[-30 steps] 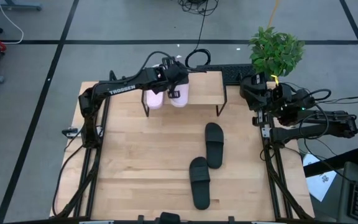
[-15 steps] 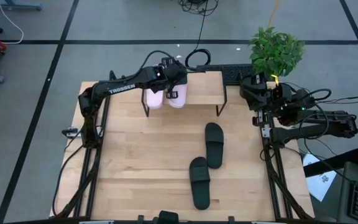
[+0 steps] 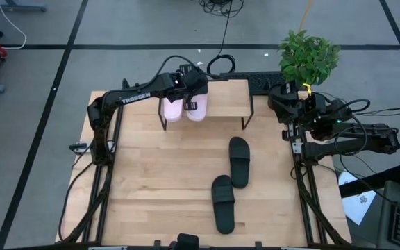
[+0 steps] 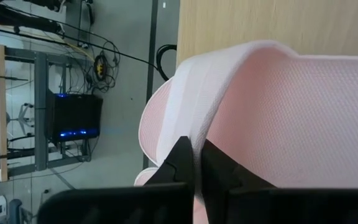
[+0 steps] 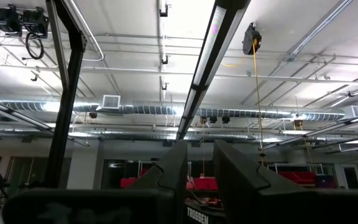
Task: Pick and place slides into the shelf
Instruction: Put the pink slipper on the shelf
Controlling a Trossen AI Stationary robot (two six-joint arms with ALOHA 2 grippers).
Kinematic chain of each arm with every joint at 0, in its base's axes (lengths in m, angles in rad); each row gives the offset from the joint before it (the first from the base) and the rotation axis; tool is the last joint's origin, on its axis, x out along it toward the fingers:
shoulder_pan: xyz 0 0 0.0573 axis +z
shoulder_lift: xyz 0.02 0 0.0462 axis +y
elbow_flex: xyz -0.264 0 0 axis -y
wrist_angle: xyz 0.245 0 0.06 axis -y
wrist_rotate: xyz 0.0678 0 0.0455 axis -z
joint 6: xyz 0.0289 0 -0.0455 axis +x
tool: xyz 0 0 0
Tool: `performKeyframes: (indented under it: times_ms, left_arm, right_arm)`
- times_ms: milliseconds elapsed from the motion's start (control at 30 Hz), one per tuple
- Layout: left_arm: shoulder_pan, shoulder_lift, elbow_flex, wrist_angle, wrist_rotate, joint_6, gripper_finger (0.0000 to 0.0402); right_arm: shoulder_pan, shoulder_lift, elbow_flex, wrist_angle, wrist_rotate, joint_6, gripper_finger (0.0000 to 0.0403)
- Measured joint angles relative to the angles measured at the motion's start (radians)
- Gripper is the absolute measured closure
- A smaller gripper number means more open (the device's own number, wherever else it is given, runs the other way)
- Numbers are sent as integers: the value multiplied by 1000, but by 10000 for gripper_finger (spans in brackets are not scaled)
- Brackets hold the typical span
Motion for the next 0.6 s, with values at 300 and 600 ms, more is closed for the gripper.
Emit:
performKeyframes:
  times_ms: [300,600]
  left_arm:
    - [11,0,0,-12,10,-17,401]
    - [14,0,0,-21,29,-27,400]
  right_arm:
    - [0,0,0,0,0,0,332]
    - [0,0,0,0,0,0,332]
